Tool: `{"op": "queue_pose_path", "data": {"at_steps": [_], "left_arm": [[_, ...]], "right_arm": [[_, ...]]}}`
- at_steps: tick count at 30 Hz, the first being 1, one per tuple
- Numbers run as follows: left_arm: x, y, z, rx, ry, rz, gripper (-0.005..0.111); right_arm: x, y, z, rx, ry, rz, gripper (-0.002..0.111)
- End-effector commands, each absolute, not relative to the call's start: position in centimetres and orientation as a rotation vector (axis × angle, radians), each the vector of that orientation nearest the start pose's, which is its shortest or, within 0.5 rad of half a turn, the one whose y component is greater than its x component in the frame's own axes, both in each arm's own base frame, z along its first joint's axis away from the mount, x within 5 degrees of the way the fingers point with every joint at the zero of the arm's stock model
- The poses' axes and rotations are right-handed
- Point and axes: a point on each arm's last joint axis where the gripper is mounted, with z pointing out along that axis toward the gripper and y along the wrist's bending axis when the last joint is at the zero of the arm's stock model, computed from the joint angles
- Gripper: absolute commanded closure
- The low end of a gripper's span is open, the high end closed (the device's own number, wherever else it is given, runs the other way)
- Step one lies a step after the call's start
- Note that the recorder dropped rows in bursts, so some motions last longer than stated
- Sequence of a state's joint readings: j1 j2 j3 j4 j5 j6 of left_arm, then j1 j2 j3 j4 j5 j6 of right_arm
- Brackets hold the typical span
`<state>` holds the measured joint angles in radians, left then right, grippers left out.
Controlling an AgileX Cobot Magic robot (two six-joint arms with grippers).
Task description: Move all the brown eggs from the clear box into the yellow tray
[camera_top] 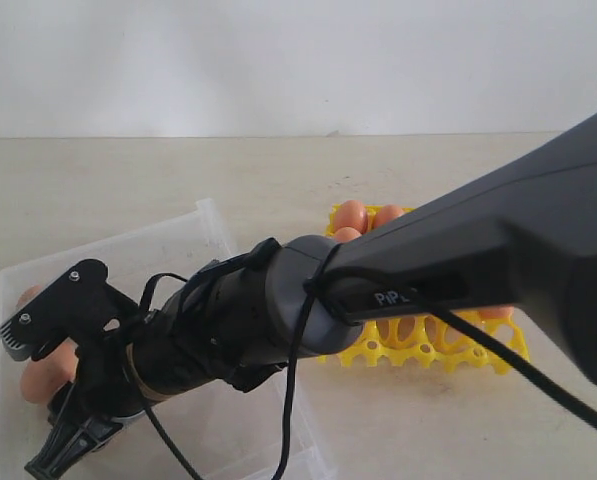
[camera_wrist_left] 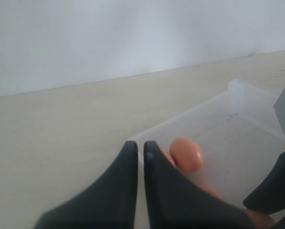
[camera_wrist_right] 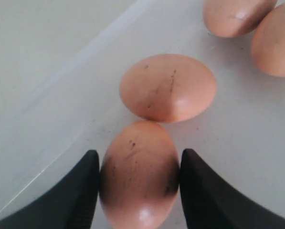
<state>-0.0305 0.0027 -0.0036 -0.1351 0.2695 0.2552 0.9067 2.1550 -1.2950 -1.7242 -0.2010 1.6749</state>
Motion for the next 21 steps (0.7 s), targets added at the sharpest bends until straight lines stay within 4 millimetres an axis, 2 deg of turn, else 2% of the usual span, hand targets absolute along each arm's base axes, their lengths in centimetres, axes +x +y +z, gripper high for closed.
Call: {"op": "queue_pose_path", "data": {"at_steps": [1,6,10,12,21], "left_arm": [[5.49,-0.52,18.99,0.158,1.734,0.030,0.103],[5.49,-0.52,18.99,0.158,1.734,0.030,0.103],[5.49,-0.52,18.99,0.158,1.734,0.030,0.103],[5.49,-0.52,18.99,0.158,1.734,0.030,0.103],[5.49,-0.52,18.99,0.158,1.734,0.030,0.103]], "right_arm": [[25.26,35.93,9.60,-1.286,2.168,0.678,0.073],[24.93,36.05,9.63,-1.289,2.183,0.728,0.072],[24.76,36.11,9.65,-1.294,2.188,0.752,0.054],[24.76,36.10,9.65,-1.285,2.195,0.756,0.049],[24.68,36.15,9.66,-1.277,2.204,0.763,0.052]]}}
